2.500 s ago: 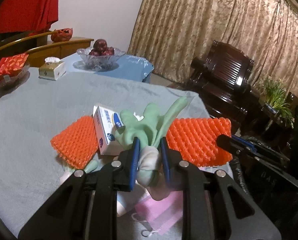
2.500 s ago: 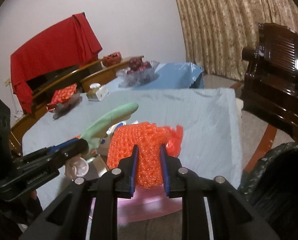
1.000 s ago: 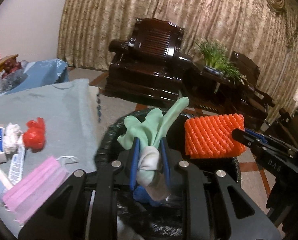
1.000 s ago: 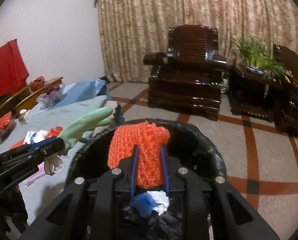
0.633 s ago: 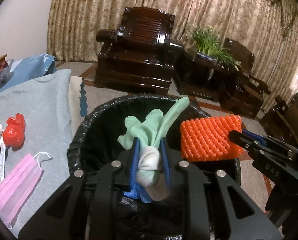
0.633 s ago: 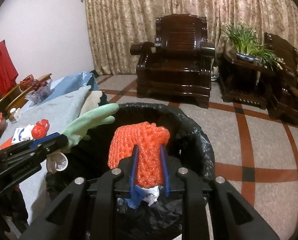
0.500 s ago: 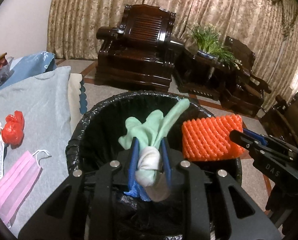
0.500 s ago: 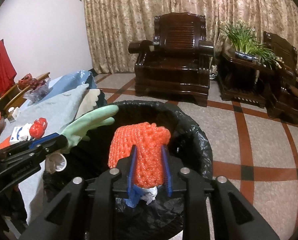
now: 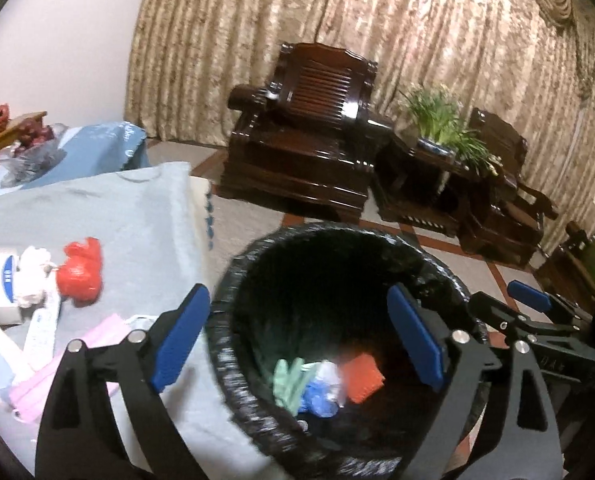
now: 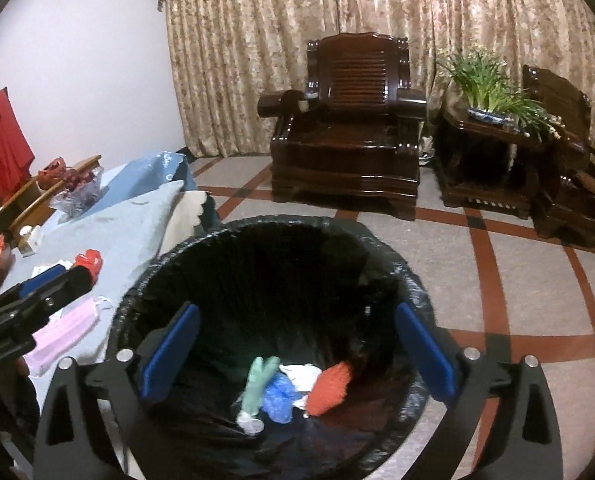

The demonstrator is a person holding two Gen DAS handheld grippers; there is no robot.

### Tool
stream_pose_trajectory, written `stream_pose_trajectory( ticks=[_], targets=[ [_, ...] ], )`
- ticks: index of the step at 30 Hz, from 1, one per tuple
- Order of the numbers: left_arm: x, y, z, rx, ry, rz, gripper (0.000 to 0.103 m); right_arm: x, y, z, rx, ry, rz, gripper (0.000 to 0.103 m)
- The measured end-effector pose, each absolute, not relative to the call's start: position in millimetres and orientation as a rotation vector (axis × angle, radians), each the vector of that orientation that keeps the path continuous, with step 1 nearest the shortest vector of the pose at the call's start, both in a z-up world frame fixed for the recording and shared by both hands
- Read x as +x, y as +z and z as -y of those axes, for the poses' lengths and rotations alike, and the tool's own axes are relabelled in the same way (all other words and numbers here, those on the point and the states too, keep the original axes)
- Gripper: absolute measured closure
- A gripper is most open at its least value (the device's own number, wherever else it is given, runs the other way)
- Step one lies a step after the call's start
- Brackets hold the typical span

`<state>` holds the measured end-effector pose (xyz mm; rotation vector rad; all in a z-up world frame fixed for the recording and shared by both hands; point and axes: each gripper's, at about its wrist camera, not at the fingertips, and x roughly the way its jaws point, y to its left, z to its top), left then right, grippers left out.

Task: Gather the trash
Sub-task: 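Move both tools back over the remaining trash on the table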

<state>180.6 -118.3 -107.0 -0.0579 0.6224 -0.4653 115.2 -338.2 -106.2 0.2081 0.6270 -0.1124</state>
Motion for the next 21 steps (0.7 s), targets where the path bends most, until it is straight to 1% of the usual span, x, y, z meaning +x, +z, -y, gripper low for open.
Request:
stream_pose_trajectory(
  ticks=[6, 21],
  targets=[
    [173, -98, 69, -0.058, -0.370, -0.589, 0.012, 126, -101, 309, 0.192, -0.041, -0.617, 0.006],
    [156, -76, -63, -0.080, -0.068, -0.514, 0.012, 168, -80, 168, 0.119, 0.237, -0.560, 0.006]
  ],
)
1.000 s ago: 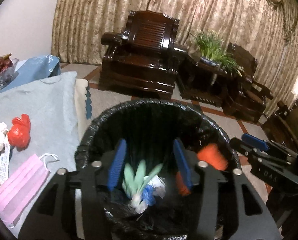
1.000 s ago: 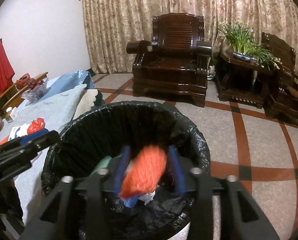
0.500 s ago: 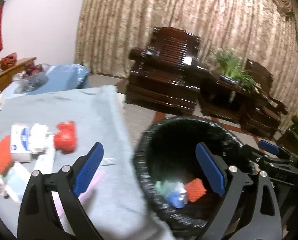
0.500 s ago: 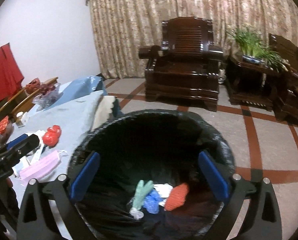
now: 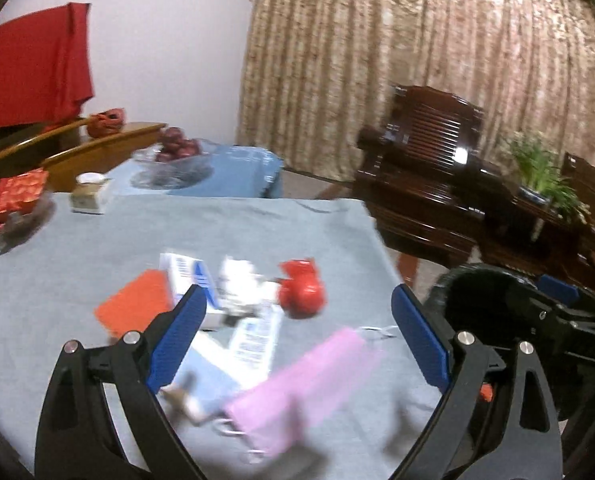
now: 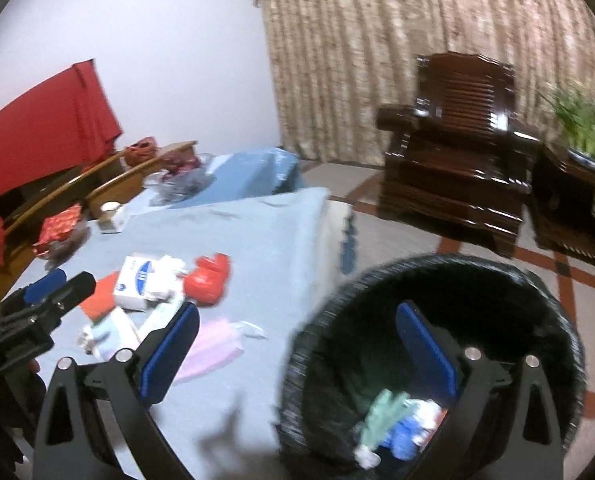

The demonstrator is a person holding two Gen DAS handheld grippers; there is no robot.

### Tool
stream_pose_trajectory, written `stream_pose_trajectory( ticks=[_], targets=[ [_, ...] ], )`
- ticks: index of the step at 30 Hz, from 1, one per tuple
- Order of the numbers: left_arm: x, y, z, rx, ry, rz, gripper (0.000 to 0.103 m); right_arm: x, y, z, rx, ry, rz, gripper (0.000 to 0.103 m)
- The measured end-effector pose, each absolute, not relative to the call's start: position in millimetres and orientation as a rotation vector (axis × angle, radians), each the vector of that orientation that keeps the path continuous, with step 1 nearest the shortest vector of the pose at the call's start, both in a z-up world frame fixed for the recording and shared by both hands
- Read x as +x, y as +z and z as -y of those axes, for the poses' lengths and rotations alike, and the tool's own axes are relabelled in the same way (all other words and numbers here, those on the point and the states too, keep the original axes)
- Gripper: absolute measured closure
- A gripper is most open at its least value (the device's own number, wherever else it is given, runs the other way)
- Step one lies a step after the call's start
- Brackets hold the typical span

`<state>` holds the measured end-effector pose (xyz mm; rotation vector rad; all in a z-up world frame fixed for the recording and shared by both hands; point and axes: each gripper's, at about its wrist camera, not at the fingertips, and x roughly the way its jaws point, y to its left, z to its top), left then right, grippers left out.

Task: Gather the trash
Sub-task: 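Move both tools back over the remaining trash on the table, then grasp the red plastic bag with the right gripper while the left gripper grasps white tissue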

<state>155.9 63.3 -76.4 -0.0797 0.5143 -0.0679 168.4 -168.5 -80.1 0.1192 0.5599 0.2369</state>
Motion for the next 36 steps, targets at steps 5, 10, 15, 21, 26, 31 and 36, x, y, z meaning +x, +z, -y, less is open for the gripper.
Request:
stream_pose_trajectory(
  ticks=[5, 10, 15, 21, 26, 31, 36],
  targets=[
    [157, -78, -107, -0.093, 0.025, -0.513, 0.012, 190, -80, 124, 0.096, 0.308, -0.545, 0.006],
    [165, -87, -144, -0.095, 0.103, -0.521, 0.012, 213, -88, 91, 0.074, 0.332, -0.548, 0.006],
    [178, -101, -168, -0.117, 0.145, -0.542, 0.012, 236, -108, 67, 0.063, 0.340, -0.579, 0.007],
    [196, -118, -174, -0.128, 0.154, -0.568, 0.012, 270, -135, 46, 0.036, 0.335, -0.638, 0.013],
    [209, -128, -179, -0.157, 0.152, -0.586, 0.012, 296, -156, 38, 0.009, 0.327, -0.689, 0.021],
    [219, -130, -175, -0.153, 0.138, -0.578, 0.012, 311, -167, 36, 0.004, 0.333, -0.734, 0.035],
    [225, -131, -168, -0.149, 0.129, -0.574, 0.012, 314, -174, 30, -0.011, 0.358, -0.761, 0.040]
  ],
)
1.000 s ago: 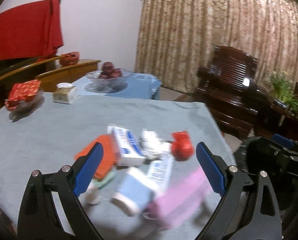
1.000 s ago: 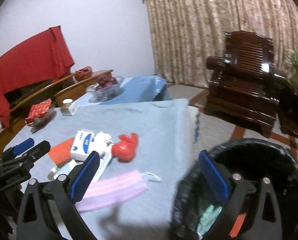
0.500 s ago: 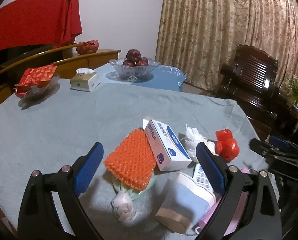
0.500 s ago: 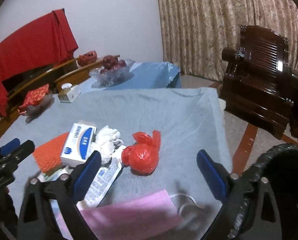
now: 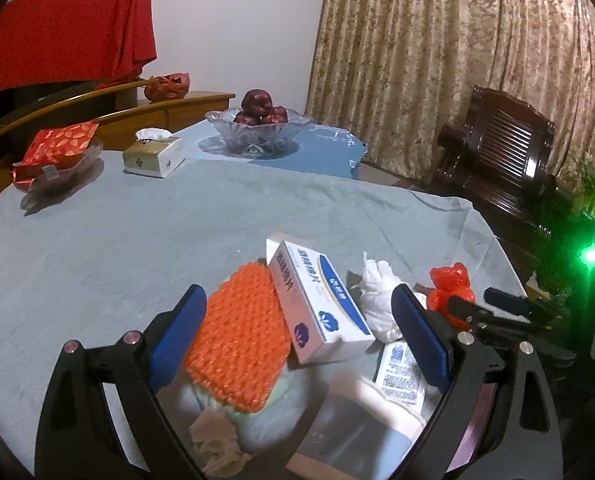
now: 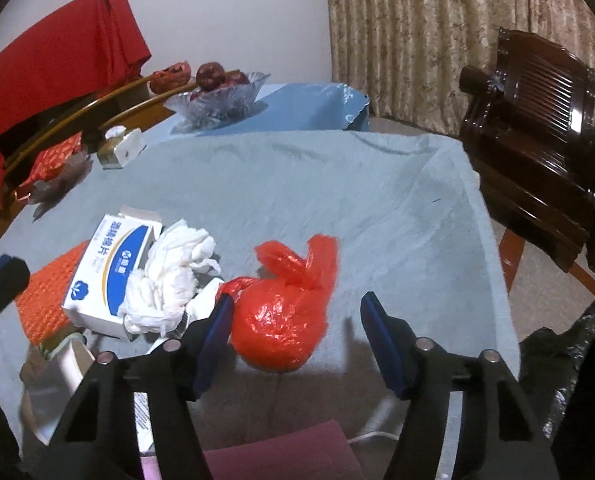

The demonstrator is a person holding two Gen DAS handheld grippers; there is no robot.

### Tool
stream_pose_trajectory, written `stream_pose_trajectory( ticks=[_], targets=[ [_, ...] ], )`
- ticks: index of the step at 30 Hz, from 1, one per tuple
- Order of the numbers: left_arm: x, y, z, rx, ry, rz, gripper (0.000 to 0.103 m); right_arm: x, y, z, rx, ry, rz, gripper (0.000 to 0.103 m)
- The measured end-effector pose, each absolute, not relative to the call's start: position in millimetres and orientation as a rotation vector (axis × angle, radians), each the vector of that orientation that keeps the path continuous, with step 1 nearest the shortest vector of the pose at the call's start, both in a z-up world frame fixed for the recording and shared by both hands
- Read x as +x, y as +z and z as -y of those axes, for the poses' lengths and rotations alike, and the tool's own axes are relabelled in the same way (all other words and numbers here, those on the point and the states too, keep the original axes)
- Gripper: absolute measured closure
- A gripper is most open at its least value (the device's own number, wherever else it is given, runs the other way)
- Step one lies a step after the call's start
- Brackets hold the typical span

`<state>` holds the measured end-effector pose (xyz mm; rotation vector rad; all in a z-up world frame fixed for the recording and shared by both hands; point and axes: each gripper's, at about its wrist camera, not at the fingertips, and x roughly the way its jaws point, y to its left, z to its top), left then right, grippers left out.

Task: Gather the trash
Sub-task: 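Grasp the red plastic bag with the right gripper while the left gripper grasps white tissue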

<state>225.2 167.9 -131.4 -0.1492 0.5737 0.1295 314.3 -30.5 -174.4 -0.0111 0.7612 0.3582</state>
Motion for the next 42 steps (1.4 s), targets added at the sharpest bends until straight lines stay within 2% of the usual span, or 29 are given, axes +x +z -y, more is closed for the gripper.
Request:
stream_pose_trajectory(
  ticks=[2, 4, 7, 9, 11, 17, 26, 29, 34, 36, 39, 42],
  targets=[
    [228, -131, -165, -0.143, 0.123, -0.575, 0.012, 316, -177, 28, -0.009, 0.367, -0.776, 0.044],
    [229, -131, -160, -0.135, 0.116, -0.573, 0.012, 318, -180, 28, -0.002, 0.384, -0.794, 0.056],
    [232, -130, -155, -0.125, 0.107, -0.570, 0.012, 318, -181, 29, 0.012, 0.408, -0.803, 0.064],
    [233, -128, -151, -0.122, 0.097, -0.567, 0.014, 317, -178, 32, 0.014, 0.411, -0.795, 0.066],
    [236, -128, -145, -0.116, 0.085, -0.570, 0.021, 315, -173, 38, 0.020, 0.397, -0.781, 0.066],
    [252, -133, -119, -0.098, 0.033, -0.590, 0.023, 316, -159, 66, 0.060, 0.349, -0.751, 0.066],
    [284, -160, -101, -0.127, 0.035, -0.690, 0.036, 317, -157, 73, 0.050, 0.349, -0.736, 0.066],
    [291, -166, -99, -0.125, 0.026, -0.720, 0.044, 317, -157, 73, 0.052, 0.349, -0.739, 0.066],
    [296, -174, -100, -0.146, 0.000, -0.763, 0.074, 317, -157, 74, 0.069, 0.351, -0.740, 0.066],
    [296, -173, -101, -0.146, -0.008, -0.759, 0.082, 315, -157, 75, 0.072, 0.354, -0.739, 0.066],
    [294, -170, -102, -0.158, -0.011, -0.745, 0.088, 314, -156, 75, 0.073, 0.354, -0.735, 0.066],
    [288, -161, -103, -0.170, -0.016, -0.714, 0.090, 309, -152, 74, 0.074, 0.357, -0.722, 0.066]
  ],
)
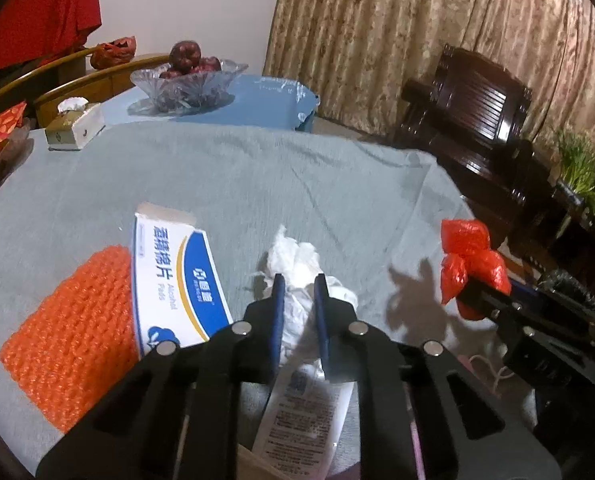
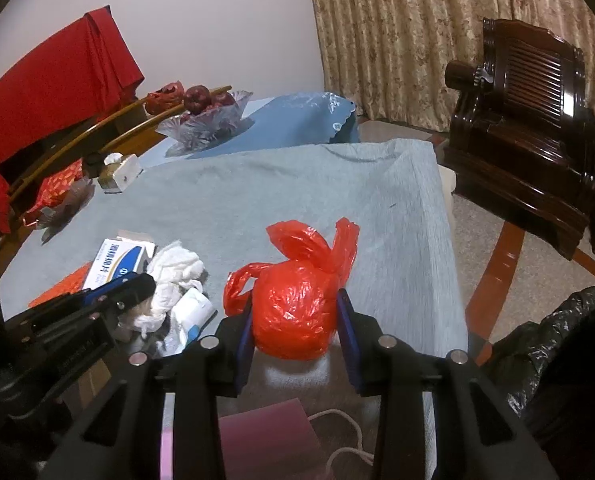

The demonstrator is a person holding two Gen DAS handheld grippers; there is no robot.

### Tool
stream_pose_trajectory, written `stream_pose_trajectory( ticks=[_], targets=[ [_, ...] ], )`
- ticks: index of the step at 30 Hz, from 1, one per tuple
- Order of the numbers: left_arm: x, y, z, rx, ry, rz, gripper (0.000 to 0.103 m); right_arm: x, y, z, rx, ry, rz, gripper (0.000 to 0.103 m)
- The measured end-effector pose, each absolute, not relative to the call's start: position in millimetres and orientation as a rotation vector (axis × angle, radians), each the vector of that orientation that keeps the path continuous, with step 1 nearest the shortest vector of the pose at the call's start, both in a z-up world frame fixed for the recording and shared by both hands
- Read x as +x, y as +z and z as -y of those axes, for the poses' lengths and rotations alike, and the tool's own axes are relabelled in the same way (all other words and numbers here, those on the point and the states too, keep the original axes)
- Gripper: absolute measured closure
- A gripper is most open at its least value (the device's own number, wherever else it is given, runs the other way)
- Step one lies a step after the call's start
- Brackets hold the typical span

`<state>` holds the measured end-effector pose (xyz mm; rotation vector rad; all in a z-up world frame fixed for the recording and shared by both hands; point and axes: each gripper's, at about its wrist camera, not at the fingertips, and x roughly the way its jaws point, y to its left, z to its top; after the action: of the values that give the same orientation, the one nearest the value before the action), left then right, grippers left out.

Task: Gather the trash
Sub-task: 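Grasp the red plastic bag with the right gripper while the left gripper grasps white tissue, then carry the red bag and white tissue over the bin to drop them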

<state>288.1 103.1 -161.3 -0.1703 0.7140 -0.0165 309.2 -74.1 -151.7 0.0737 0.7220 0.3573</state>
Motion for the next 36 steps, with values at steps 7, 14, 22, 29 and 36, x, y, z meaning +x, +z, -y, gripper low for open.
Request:
stream_pose_trajectory(
  ticks=[7, 14, 22, 29, 36],
  targets=[
    [270, -128, -104, -0.181, -0.021, -0.631, 0.090, 295, -130, 78, 0.089, 0.366, -0.669, 0.066],
    [247, -96, -90, -0.137, -0.020, -0.566, 0.090, 273, -102, 89, 0.097, 0.370, -0.614, 0.066],
    [220, -74, -66, -0.118, -0.054, -0.534, 0.090, 241, -80, 110, 0.107, 0.350, -0.565, 0.066],
    [202, -60, -38, -0.109, -0.117, -0.514, 0.090, 211, -68, 142, 0.121, 0.298, -0.544, 0.066],
    [188, -55, 2, -0.106, -0.208, -0.513, 0.090, 180, -65, 188, 0.118, 0.209, -0.540, 0.066]
  ],
)
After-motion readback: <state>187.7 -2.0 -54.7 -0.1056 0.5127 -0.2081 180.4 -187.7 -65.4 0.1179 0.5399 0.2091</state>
